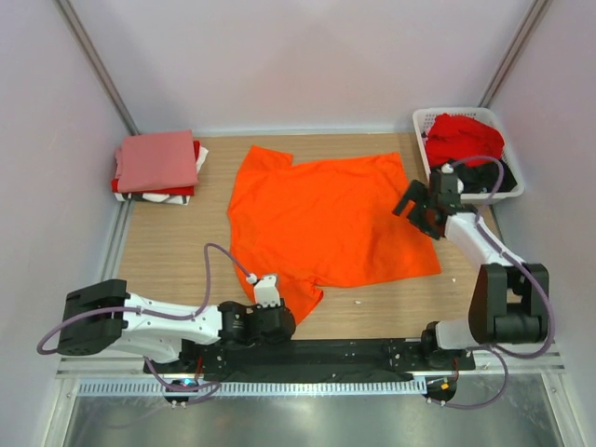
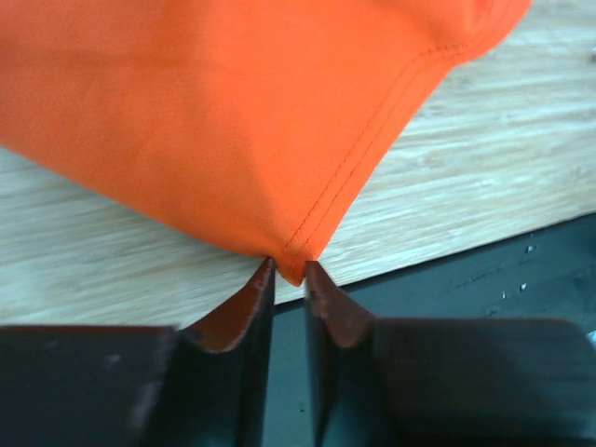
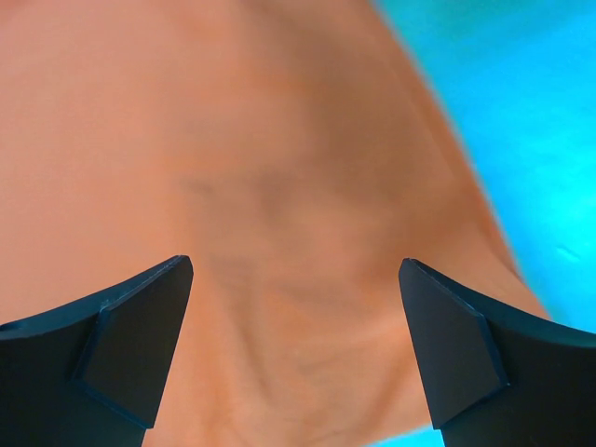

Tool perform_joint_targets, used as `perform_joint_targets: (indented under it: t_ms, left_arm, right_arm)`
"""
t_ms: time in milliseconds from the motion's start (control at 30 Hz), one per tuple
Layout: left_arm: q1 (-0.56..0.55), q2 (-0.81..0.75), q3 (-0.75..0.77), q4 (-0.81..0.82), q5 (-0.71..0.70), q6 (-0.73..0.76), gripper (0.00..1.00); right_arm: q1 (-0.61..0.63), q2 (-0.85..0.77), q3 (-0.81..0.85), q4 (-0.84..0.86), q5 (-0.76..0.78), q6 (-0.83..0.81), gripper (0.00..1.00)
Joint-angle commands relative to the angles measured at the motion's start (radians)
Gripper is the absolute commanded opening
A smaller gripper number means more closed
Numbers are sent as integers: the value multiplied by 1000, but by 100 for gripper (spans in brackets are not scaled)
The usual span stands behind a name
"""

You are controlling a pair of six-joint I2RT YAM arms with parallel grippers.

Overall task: Fold and stack the t-shirts
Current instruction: Fold the tshirt

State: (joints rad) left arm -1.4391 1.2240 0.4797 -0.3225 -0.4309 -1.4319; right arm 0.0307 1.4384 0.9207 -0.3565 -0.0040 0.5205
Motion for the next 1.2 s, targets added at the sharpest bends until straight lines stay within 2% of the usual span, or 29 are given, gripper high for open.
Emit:
perform_joint_targets:
  t_ms: [0, 100, 167, 367, 533, 633, 733, 867, 1033, 1167]
  left_arm:
    - [-3, 63, -46, -21, 15, 24, 19]
    - [-4, 58, -50, -21, 8, 28, 3]
    - [-4, 49, -58, -23, -5, 27, 0]
    - [-4, -55, -101, -55, -19, 27, 0]
    - [-4, -307, -75, -268, -87, 15, 0]
    - [-1, -452, -78, -375, -134, -4, 0]
    - [-1, -549, -95, -453, -155, -30, 0]
    - [-1, -628, -79, -622, -190, -84, 0]
    - [0, -710, -58, -714, -242, -104, 0]
    - [-1, -733, -53, -740, -252, -108, 0]
  right_arm:
    - [-51, -137, -118, 100, 21, 110, 100]
    - [-57, -220, -201, 96, 55, 134, 100]
    - [-75, -271, -241, 96, 68, 139, 100]
    - [-101, -363, -286, 53, 94, 134, 100]
    - [-152, -513, -371, -1, 159, 211, 100]
    - [-259, -520, -426, -6, 40, 236, 100]
    - [-301, -480, -473, -1, -89, 259, 100]
    - [-301, -507, -543, 10, -125, 300, 99]
    - [-301, -576, -585, -39, -108, 299, 95]
    - [-301, -593, -602, -45, -131, 292, 84]
